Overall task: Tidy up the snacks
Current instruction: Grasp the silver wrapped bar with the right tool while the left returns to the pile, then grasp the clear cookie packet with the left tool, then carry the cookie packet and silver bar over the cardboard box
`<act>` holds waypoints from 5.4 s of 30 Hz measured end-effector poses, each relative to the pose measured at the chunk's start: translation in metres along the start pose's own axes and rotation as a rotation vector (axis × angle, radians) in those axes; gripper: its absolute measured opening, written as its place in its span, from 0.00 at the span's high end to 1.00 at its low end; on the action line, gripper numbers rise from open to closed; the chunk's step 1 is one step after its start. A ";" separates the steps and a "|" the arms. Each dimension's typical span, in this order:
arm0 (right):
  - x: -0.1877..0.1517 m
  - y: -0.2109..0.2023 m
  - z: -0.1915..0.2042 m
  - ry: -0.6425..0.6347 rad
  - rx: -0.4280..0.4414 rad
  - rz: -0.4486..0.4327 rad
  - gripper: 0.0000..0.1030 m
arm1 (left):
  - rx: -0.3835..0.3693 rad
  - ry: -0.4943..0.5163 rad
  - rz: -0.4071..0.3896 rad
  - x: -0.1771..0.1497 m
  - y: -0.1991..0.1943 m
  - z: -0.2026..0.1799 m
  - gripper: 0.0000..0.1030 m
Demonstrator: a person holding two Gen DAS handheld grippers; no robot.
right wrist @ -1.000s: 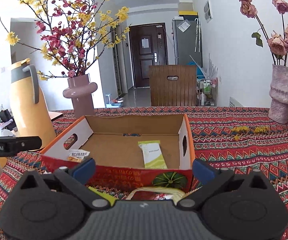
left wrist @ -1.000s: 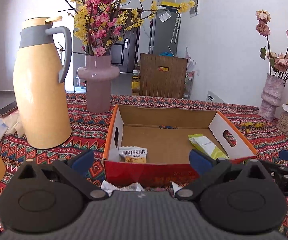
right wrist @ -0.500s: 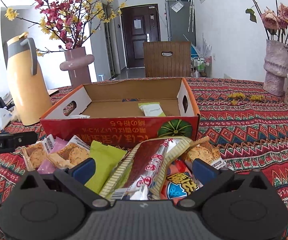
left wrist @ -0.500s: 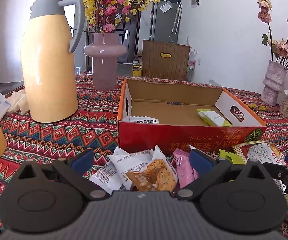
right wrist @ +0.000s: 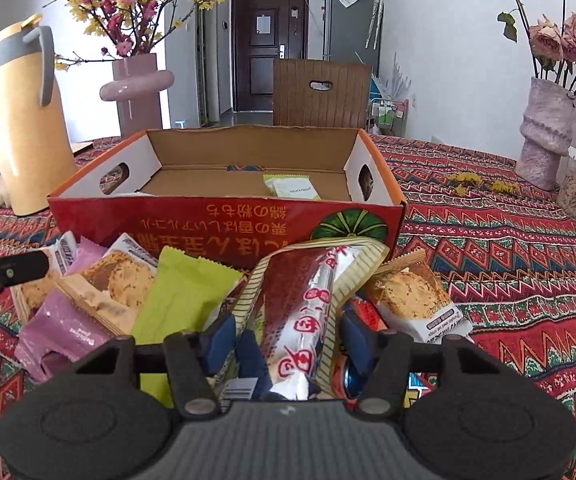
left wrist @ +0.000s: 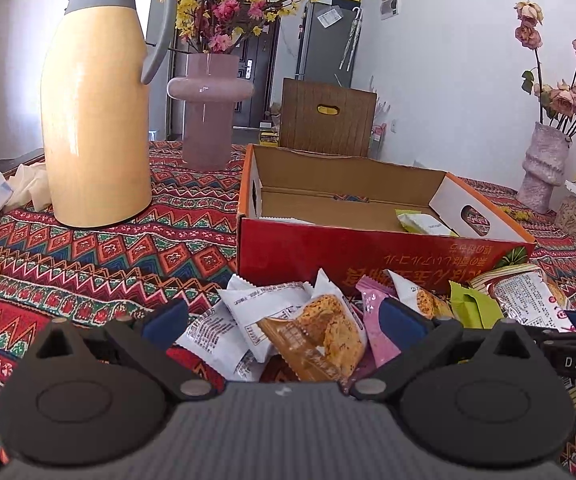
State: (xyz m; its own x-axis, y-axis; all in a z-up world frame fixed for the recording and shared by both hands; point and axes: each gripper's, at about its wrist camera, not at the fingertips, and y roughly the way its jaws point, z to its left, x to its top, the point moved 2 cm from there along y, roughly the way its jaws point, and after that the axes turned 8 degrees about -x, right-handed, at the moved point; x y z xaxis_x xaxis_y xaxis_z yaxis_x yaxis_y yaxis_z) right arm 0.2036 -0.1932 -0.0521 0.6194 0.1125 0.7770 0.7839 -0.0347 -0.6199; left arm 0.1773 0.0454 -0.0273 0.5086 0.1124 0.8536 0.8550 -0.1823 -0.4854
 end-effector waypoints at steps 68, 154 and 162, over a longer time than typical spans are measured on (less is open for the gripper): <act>-0.010 -0.027 -0.072 0.228 0.105 -0.133 0.69 | -0.033 0.604 0.252 -0.006 0.022 -0.046 0.46; 0.122 0.104 -0.050 0.235 0.186 -0.108 0.69 | 0.034 0.103 0.004 0.081 0.096 -0.022 0.49; 0.117 0.112 -0.046 0.223 0.188 -0.082 0.65 | 0.023 0.084 0.031 0.076 0.102 -0.020 0.48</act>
State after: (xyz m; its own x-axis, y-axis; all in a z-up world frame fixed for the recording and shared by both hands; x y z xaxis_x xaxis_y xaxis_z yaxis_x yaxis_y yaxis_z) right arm 0.3661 -0.2297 -0.0258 0.5646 -0.1145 0.8174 0.8231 0.1523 -0.5472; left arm 0.3013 0.0163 -0.0079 0.5255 0.0245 0.8505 0.8416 -0.1616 -0.5153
